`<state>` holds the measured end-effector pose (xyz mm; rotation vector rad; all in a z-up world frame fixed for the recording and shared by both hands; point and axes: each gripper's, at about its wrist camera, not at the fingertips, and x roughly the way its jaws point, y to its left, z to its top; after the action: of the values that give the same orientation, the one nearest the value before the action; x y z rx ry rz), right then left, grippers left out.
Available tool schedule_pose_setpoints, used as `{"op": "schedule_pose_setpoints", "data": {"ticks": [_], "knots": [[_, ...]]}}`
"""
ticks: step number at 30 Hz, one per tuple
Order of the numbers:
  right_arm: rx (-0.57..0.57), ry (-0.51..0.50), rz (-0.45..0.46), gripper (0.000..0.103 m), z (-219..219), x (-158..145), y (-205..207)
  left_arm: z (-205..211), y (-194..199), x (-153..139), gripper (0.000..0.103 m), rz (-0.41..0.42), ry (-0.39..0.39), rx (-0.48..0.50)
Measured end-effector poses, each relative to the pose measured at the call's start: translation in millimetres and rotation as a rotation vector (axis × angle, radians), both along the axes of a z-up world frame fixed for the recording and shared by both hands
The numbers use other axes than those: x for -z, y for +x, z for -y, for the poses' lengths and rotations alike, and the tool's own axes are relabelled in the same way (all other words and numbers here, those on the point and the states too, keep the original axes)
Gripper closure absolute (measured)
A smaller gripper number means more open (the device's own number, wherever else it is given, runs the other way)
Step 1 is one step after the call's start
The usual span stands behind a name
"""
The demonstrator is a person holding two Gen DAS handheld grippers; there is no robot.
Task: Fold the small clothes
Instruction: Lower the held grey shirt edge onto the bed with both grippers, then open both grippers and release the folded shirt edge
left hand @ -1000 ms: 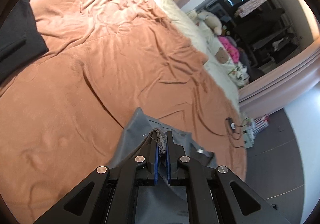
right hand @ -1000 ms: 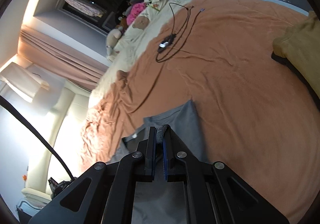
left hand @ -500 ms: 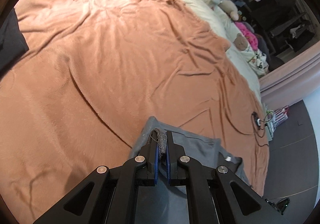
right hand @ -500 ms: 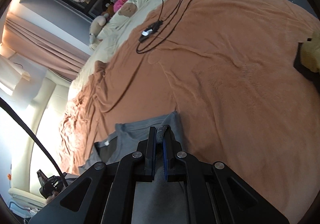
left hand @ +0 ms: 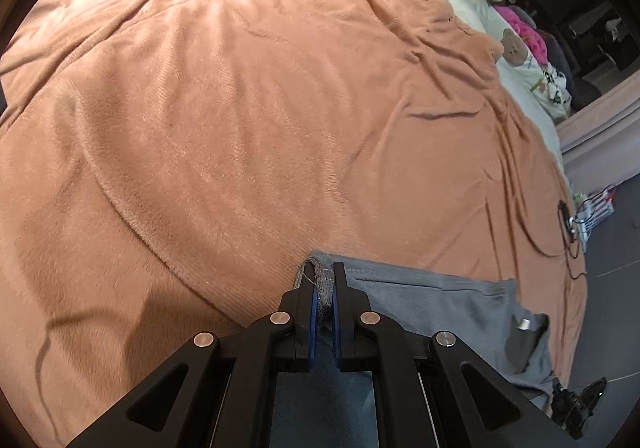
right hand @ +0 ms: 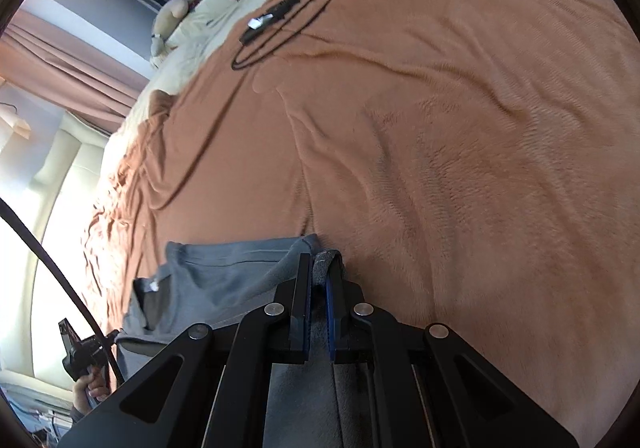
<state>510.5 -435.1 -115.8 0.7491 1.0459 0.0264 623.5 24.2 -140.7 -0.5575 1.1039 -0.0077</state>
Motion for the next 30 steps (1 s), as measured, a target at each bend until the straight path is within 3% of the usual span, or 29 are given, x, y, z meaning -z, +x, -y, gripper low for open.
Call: {"op": "schedule_pose_setpoints", "data": {"ticks": [6, 20, 23, 30], "knots": [[0.002, -0.003, -0.011, 0.101, 0, -2, 3, -5, -1, -6, 0.097, -0.008, -0.013, -0.003], [-0.016, -0.015, 0.121, 0.101, -3, -80, -18, -9, -28, -102, 0.097, 0.123, -0.063, 0.032], [-0.014, -0.031, 0.144, 0.101, -2, -88, -17, -9, -18, -104, 0.097, 0.121, -0.056, 0.017], [0.009, -0.057, 0.095, 0.101, -4, -57, 13, 3, 25, -75, 0.097, 0.077, 0.015, 0.021]]}}
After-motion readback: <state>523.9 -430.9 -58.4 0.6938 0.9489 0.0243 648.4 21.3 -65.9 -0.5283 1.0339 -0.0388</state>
